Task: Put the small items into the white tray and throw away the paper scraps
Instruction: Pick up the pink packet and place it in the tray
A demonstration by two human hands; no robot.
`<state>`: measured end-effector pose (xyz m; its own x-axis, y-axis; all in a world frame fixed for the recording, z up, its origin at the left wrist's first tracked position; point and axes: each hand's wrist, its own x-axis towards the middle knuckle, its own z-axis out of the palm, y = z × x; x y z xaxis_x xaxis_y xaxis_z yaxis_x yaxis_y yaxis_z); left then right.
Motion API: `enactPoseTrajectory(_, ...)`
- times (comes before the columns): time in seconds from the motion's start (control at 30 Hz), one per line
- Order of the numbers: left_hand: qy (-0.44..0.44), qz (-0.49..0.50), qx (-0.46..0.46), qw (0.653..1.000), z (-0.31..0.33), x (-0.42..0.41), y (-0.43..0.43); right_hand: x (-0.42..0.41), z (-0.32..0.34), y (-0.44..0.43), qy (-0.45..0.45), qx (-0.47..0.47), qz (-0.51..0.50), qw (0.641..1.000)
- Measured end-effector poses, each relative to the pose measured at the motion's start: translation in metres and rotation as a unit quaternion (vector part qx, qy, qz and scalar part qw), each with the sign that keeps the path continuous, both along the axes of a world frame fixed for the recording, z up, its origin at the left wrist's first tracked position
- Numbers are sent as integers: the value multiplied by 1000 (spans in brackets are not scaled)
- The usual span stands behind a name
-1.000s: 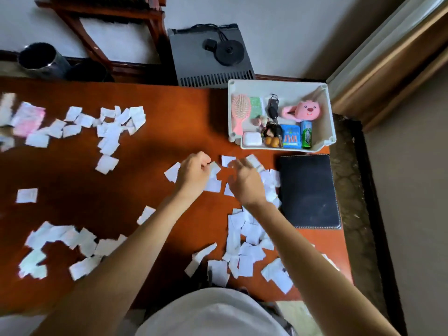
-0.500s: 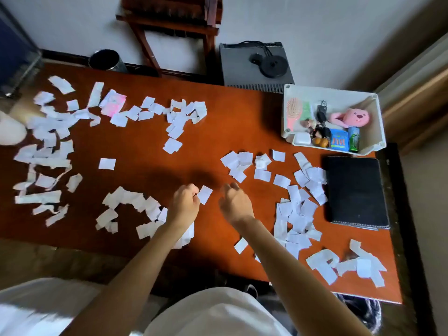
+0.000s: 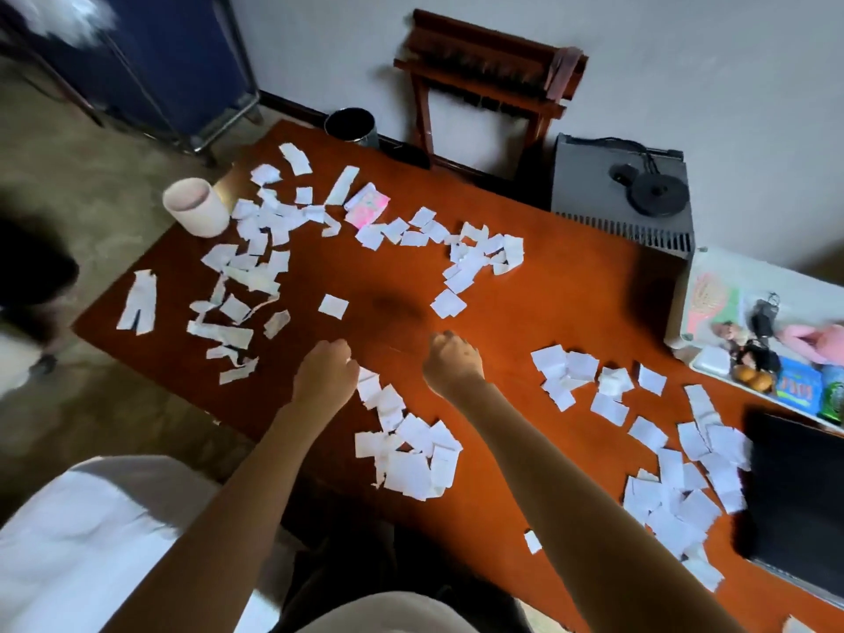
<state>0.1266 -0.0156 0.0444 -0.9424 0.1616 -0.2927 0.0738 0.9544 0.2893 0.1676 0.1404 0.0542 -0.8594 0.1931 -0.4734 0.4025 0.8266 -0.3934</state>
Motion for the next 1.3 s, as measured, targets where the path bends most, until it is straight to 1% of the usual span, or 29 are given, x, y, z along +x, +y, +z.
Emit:
enactPoseTrajectory(0.1, 12, -9, 21, 1000, -1, -50, -6, -49, 0, -15, 18, -2, -9, 1000)
enactPoseTrajectory(0.2, 20, -32, 43, 998, 0, -110, -7, -104, -1, -30, 30, -8, -47, 998)
enactPoseTrajectory(0.3, 5, -75, 54, 996, -1, -180, -6, -158, -1, -43, 29, -13, -94, 995)
enactPoseTrajectory(0.5, -26, -121, 67, 990, -7, -281, 18, -240, -16, -46, 14, -32, -127, 991)
enactPoseTrajectory(0.57, -35, -112, 78, 990, -11, -309, 30, -265, -24, -39, 13, -41, -179, 983)
enactPoseTrajectory(0.63, -41, -108, 85, 990, -23, -336, 41, -288, -35, -32, 33, -43, -239, 970)
enactPoseTrajectory(0.73, -50, -104, 93, 989, -40, -363, 54, -318, -49, -22, 34, -26, -293, 955)
enactPoseTrajectory(0.87, -63, -131, 116, 983, -58, -382, 67, -342, -65, -16, -17, 21, -279, 960)
enactPoseTrajectory(0.97, -73, -142, 113, 981, -71, -392, 70, -351, -75, -16, -26, 47, -282, 958)
enactPoseTrajectory(1.1, -85, -119, 109, 983, -75, -396, 68, -360, -80, -18, -8, 2, -346, 938)
enactPoseTrajectory(1.17, -87, -100, 120, 984, -72, -398, 66, -365, -79, -21, 22, -14, -368, 930)
enactPoseTrajectory(1.23, -75, -87, 142, 983, -63, -394, 63, -362, -72, -24, 74, -62, -388, 917)
enactPoseTrajectory(1.3, -70, -56, 162, 983, -56, -396, 58, -365, -68, -25, 108, -124, -417, 894)
